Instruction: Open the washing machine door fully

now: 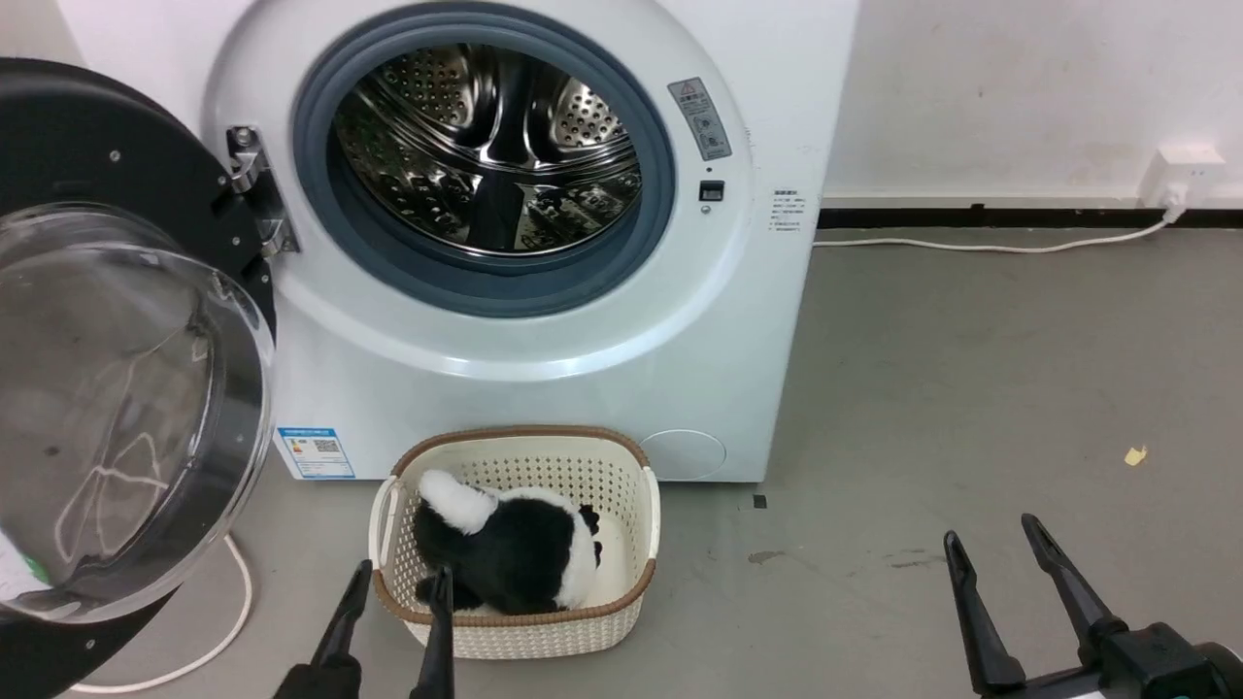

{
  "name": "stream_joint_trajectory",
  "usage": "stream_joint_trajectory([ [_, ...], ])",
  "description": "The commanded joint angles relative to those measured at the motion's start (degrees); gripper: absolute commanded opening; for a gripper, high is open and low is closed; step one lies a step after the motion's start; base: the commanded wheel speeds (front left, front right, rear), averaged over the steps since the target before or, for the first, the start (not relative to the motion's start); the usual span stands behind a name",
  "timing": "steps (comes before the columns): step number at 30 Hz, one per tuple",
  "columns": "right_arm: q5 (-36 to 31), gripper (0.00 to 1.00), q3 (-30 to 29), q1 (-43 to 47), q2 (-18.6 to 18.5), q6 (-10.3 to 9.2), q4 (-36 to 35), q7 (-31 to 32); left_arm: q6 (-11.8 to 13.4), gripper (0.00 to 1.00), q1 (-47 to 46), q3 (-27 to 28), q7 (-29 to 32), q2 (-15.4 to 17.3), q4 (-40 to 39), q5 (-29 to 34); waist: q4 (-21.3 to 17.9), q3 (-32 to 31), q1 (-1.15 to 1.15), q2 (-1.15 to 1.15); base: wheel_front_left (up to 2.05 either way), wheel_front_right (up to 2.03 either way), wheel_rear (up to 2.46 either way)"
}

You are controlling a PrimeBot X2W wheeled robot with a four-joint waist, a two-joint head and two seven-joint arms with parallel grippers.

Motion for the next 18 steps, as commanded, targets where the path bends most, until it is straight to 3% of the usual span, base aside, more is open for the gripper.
stream_joint_trajectory([
  [1, 0.55, 1.0, -0.01, 0.65, 0.35, -0.04, 0.28, -0.26, 0.39, 1.0, 0.49, -0.18, -0.25, -0.31, 0.28, 0.59, -0.19, 0.08, 0.0, 0.0, 0.0, 0.0, 0.0],
  [18, 1.64, 1.0, 0.1, 0.2, 0.36, -0.04, 1.23, -0.26, 0.79, 1.0, -1.65, 0.28, -0.25, -0.93, 1.86, 0.51, 0.3, 0.38, 0.0, 0.0, 0.0, 0.0, 0.0],
])
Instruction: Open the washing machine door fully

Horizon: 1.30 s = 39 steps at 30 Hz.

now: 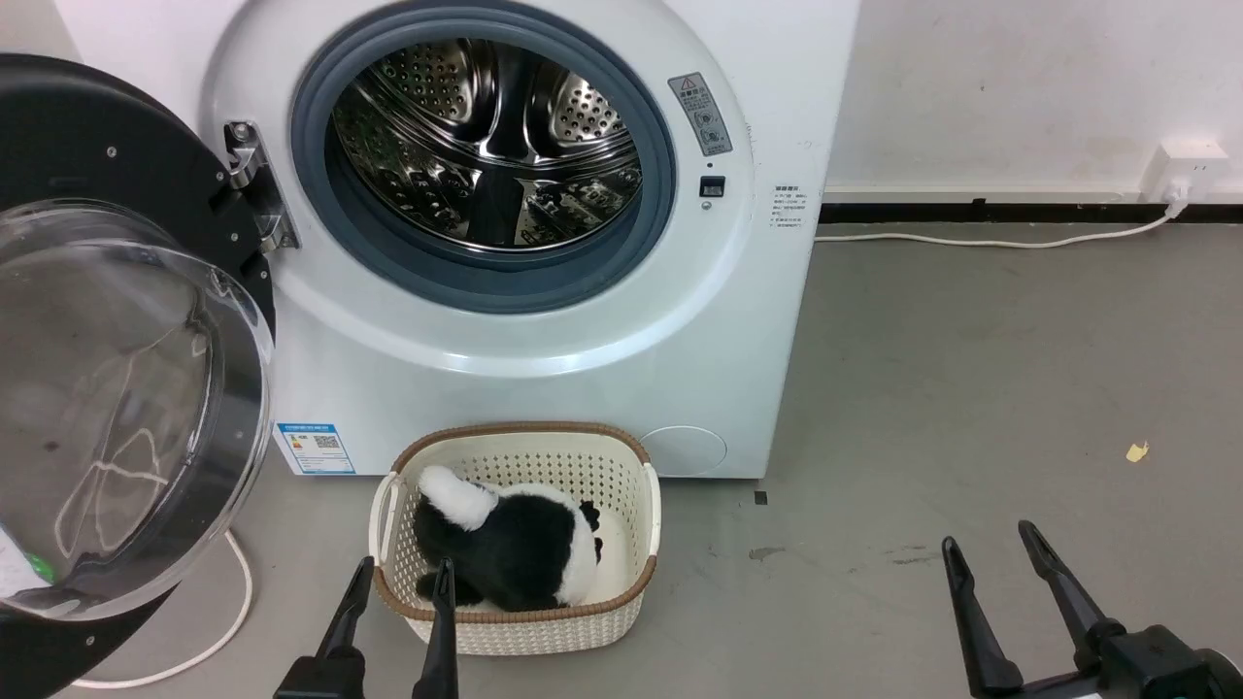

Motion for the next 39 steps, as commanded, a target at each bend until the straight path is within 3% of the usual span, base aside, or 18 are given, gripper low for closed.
stream_joint_trajectory([
  [1, 0.35, 1.0, 0.07, 0.13, 0.3, -0.04, 0.11, -0.25, 0.26, 1.0, -0.51, 0.14, -0.25, 0.0, 0.04, 0.1, 0.0, 0.01, -0.01, 0.0, 0.0, 0.0, 0.0],
  [3, 0.4, 1.0, 0.11, 0.12, 0.3, -0.04, 0.14, -0.25, 0.14, 1.0, -0.49, 0.21, -0.25, -0.03, 0.03, -0.15, 0.0, 0.03, -0.01, 0.0, 0.0, 0.0, 0.0],
  [4, 0.03, 0.0, 0.12, -0.01, 0.0, 0.0, 0.1, 0.04, -0.24, 0.0, 0.0, 0.14, 0.04, -0.14, -0.02, -0.64, 0.01, 0.02, 0.0, 0.0, 0.0, 0.0, 0.0],
  [39, -0.39, 0.0, 0.43, -1.65, 0.06, -0.01, -0.11, 3.6, -0.69, 0.0, -1.68, 1.24, 3.62, -0.27, -0.92, 0.51, 0.44, 0.76, 0.0, 0.0, 0.0, 0.0, 0.0],
])
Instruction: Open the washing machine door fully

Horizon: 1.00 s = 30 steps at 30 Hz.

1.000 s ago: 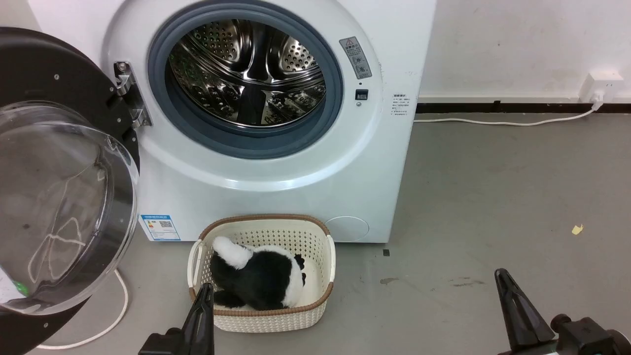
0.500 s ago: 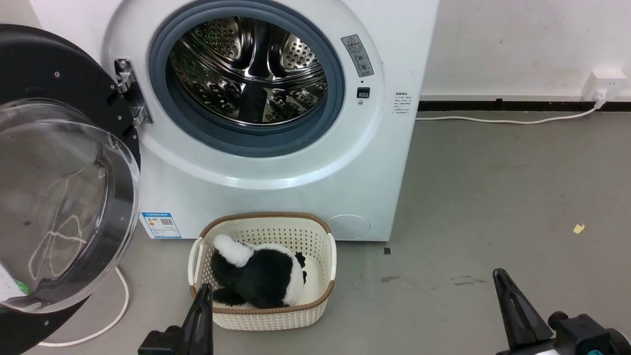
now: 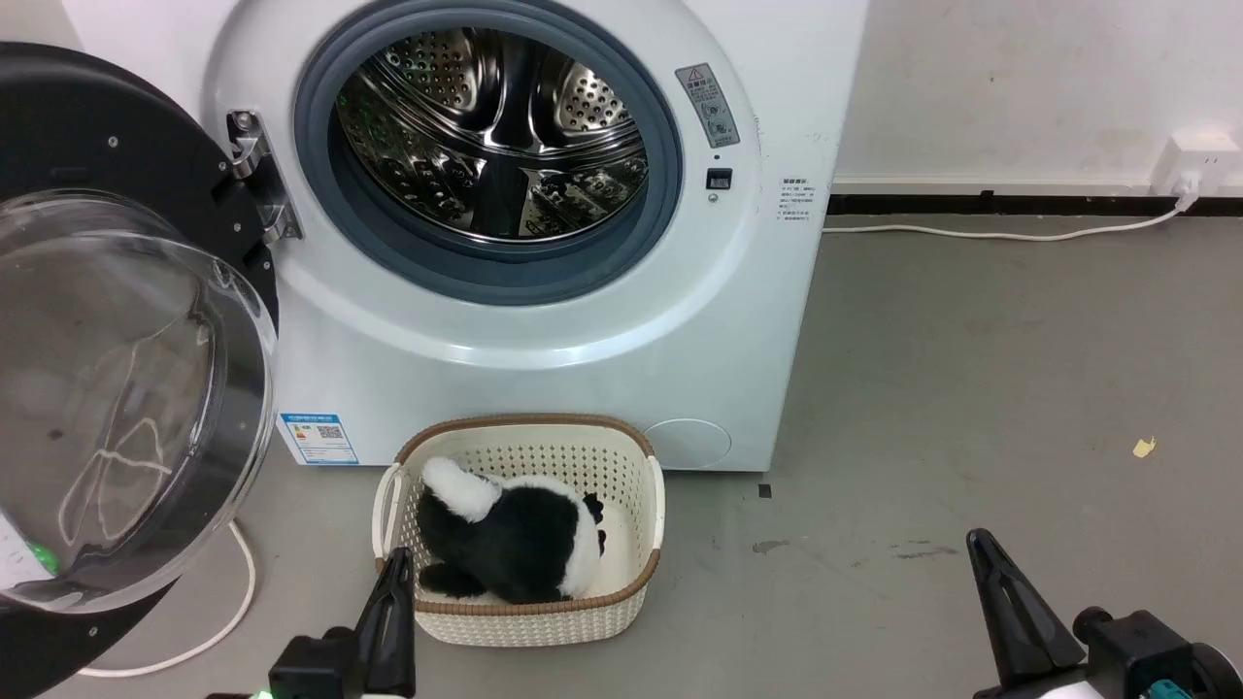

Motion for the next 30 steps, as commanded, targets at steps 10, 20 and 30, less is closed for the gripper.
stream_joint_trajectory([
  [10, -0.36, 0.0, 0.23, -1.61, 0.1, -0.01, -0.25, 1.41, -0.5, 0.0, -1.39, 0.64, 1.56, 0.01, -0.63, 0.9, 0.15, 0.25, 0.0, 0.0, 0.0, 0.0, 0.0],
  [20, -0.49, 0.0, 0.34, -2.15, 0.13, -0.02, -0.32, 2.58, -0.64, 0.0, -1.95, 1.02, 2.73, 0.0, -0.93, 1.28, 0.29, 0.5, 0.0, 0.0, 0.0, 0.0, 0.0],
  [30, -0.61, 0.0, 0.44, -2.7, 0.15, -0.02, -0.39, 3.76, -0.79, 0.0, -2.52, 1.41, 3.91, -0.02, -1.24, 1.66, 0.43, 0.74, 0.0, 0.0, 0.0, 0.0, 0.0],
])
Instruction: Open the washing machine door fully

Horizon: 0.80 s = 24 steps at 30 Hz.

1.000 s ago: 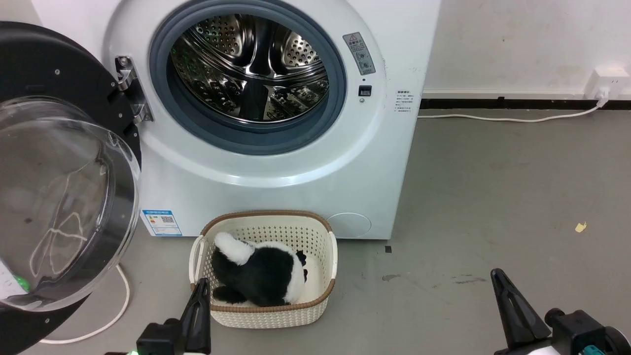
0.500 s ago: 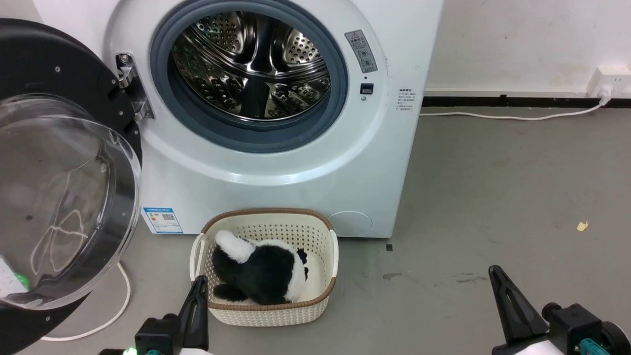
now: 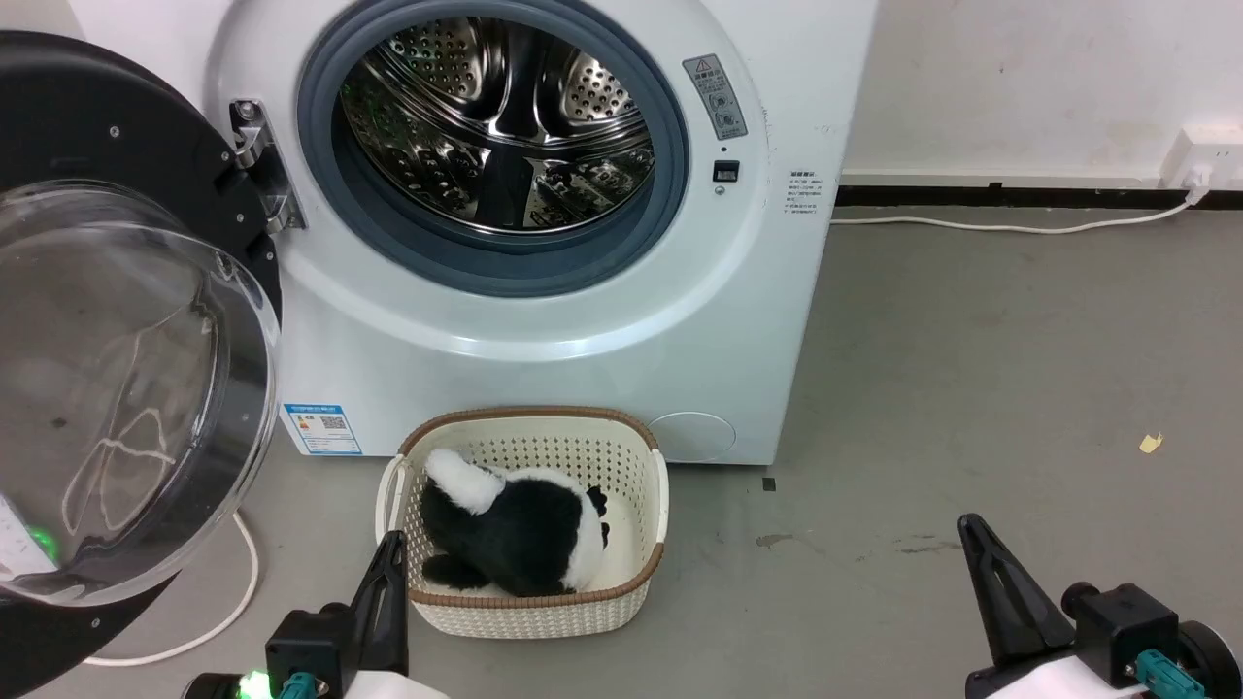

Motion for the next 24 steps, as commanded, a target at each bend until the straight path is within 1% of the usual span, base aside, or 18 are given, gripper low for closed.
stream_joint_trajectory([
  [1, -0.27, 0.0, 0.09, -0.81, 0.15, -0.02, -0.3, 0.39, -0.29, 0.0, -0.97, 0.26, 0.49, 0.03, -0.25, 0.41, 0.03, 0.04, 0.0, 0.0, 0.0, 0.0, 0.0],
  [24, -0.54, 0.0, 0.34, -2.06, 0.21, -0.03, -0.46, 3.09, -0.63, 0.0, -2.26, 1.14, 3.18, 0.0, -0.95, 1.28, 0.35, 0.6, -0.01, 0.0, 0.0, 0.0, 0.0],
])
